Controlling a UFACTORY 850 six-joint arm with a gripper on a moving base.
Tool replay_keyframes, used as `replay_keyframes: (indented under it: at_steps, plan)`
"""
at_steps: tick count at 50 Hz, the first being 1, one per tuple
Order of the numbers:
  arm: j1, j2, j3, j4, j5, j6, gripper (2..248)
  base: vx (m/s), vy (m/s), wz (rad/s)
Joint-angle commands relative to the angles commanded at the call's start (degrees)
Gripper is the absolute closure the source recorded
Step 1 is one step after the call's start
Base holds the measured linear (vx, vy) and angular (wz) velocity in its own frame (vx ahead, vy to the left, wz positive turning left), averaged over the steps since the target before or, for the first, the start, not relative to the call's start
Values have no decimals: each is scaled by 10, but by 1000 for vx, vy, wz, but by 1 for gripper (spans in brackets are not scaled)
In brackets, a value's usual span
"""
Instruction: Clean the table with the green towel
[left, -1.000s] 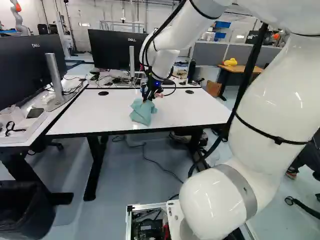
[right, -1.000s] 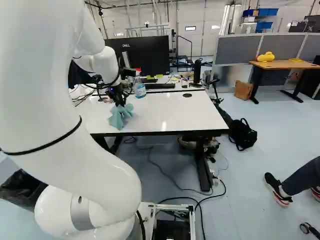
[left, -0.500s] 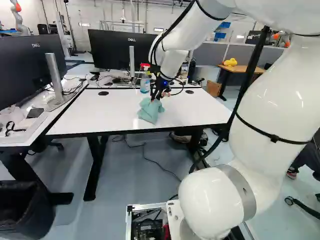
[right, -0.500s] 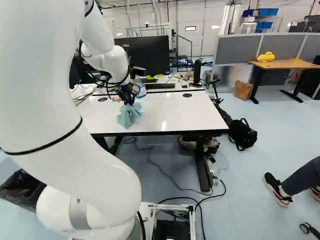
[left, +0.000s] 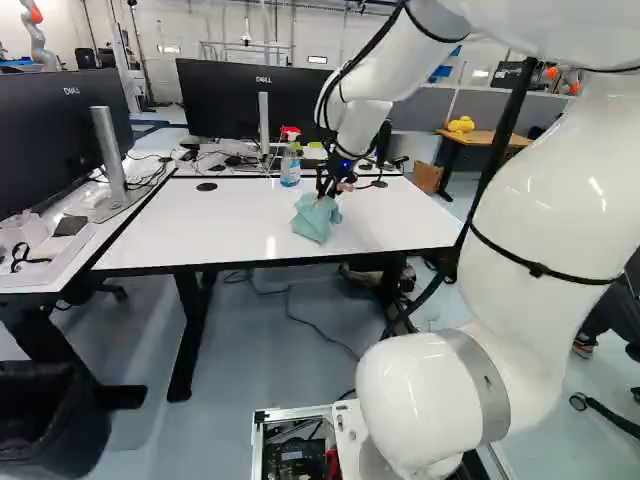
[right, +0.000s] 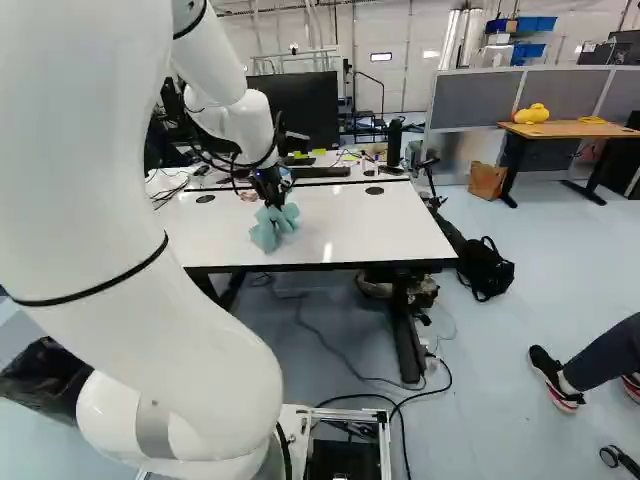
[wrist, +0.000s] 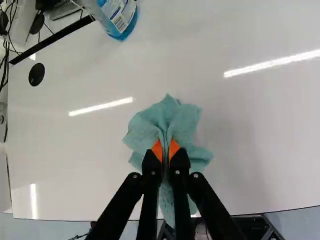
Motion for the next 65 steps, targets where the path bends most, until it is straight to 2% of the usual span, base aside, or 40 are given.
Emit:
replay_keyframes:
  at_steps: [56, 65]
  plan:
    - [-115, -21, -22, 0, 0, 0, 215, 0, 0, 0]
    - [-118, -22, -23, 0, 0, 0, 209, 0, 0, 0]
